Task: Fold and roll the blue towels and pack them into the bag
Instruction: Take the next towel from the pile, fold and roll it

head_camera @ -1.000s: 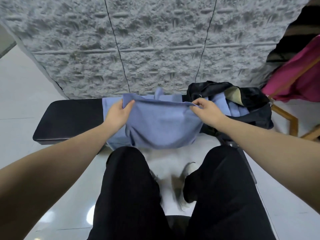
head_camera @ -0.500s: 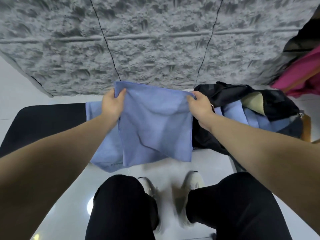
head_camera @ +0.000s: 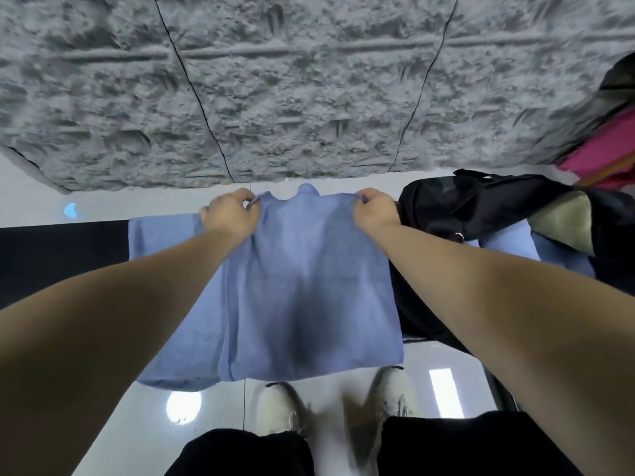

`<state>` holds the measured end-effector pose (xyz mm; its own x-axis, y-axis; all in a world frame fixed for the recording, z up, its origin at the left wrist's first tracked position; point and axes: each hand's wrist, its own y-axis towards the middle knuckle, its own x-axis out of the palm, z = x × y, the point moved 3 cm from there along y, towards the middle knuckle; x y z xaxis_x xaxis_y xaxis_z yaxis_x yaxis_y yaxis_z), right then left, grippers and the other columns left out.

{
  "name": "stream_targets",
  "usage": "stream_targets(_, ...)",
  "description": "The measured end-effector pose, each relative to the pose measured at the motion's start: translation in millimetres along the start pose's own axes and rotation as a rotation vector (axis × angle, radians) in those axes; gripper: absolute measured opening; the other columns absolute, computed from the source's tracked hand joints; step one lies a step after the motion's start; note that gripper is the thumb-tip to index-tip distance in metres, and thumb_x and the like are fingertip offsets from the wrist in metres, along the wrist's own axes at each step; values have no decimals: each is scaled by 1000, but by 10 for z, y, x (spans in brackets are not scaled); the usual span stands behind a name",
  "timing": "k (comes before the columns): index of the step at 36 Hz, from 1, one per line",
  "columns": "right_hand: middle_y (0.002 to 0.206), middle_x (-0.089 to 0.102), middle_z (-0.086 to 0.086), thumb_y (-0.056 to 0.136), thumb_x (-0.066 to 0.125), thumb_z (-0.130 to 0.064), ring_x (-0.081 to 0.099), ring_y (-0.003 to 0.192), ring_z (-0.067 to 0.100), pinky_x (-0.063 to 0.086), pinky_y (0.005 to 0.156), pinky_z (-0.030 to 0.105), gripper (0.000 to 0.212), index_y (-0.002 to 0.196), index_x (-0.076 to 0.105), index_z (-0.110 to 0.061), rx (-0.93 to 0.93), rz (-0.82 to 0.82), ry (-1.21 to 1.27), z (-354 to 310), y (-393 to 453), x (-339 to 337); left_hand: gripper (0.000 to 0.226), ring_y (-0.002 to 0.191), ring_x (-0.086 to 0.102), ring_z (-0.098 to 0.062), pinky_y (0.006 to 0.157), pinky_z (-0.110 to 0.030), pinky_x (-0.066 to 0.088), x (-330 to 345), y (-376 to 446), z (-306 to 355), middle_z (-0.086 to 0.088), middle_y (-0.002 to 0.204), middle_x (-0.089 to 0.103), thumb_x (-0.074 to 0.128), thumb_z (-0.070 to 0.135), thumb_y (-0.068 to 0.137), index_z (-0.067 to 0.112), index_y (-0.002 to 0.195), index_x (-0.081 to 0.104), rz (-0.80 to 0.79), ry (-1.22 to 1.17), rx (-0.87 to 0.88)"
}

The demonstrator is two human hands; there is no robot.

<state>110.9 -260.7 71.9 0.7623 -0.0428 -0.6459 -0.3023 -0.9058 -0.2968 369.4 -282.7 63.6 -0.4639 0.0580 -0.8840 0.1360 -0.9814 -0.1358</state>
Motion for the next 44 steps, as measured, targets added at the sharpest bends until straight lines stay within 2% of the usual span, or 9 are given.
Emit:
stream_targets(3, 103, 67, 10, 95, 38, -24, 55, 105, 33, 49, 88, 33, 27, 103, 64, -29, -32, -22, -161, 28, 86, 80, 28, 114, 51, -28, 94, -37, 26, -6, 60, 108, -6, 100, 66, 42, 44, 99, 25, 97, 62, 42, 187, 159)
stream_targets(7, 111, 66, 3, 97, 36, -34, 44, 117, 30, 41, 96, 32, 33, 116, 62, -36, 16, -58, -246, 4, 177, 120, 27, 95, 53, -24, 95, -37, 23, 107, 189, 98, 0, 98, 66, 28, 52, 99, 35, 101, 49, -267, 152, 54)
stream_targets(10, 113, 65, -4, 93, 37, -28, 41, 115, 28, 39, 94, 31, 34, 109, 65, -38, 28, -81, -266, -20, 191, 138, 25, 108, 52, -21, 105, -37, 33, 134, 291, 97, 6, 113, 58, 39, 52, 97, 41, 113, 54, -391, 0, 25)
stream_targets(13, 117, 64, -10, 83, 37, -32, 46, 112, 23, 39, 87, 26, 38, 100, 68, -46, 38, -79, -228, 10, 221, 153, 20, 106, 55, -14, 89, -25, 40, 116, 302, 138, 8, 113, 61, 53, 43, 95, 35, 109, 63, -453, -135, 33)
stream_targets(21, 108, 73, -4, 92, 52, -13, 65, 93, 19, 48, 70, 22, 27, 102, 76, -22, -24, -20, 0, 6, 199, 55, 17, 78, 54, -9, 69, -13, 42, 56, 262, 236, 7, 76, 57, 72, 13, 85, 29, 88, 65, -221, -470, 59)
stream_targets(24, 105, 71, 0, 93, 56, -14, 63, 94, 17, 50, 78, 25, 23, 106, 74, -15, -42, 21, 120, 18, 129, 37, 25, 69, 48, -8, 64, -13, 40, 17, 128, 306, 8, 77, 51, 62, 4, 87, 26, 97, 63, -150, -592, 94)
stream_targets(30, 96, 67, 6, 91, 55, 0, 56, 87, 11, 37, 55, 1, 21, 103, 73, 0, 30, 37, 349, 48, -47, 62, 32, 69, 46, -6, 60, -15, 38, -117, -188, 335, 8, 90, 56, 54, -3, 84, 23, 102, 60, -87, -773, 98)
stream_targets(36, 74, 59, -5, 92, 57, 1, 52, 66, 8, 40, 47, 7, 19, 93, 71, -12, 181, -104, 414, 123, -286, -7, 43, 73, 49, 3, 63, -8, 40, -224, -577, 297, 4, 100, 55, 53, -11, 80, 25, 104, 57, -58, -730, 157)
stream_targets(44, 81, 71, 1, 86, 63, 1, 63, 79, 17, 52, 70, 30, 24, 76, 73, -19, 194, -333, 397, 254, -694, -82, 43, 68, 43, -12, 59, -14, 38, -123, -1059, 195, 2, 81, 44, 54, -12, 83, 19, 112, 51, -157, -642, 89)
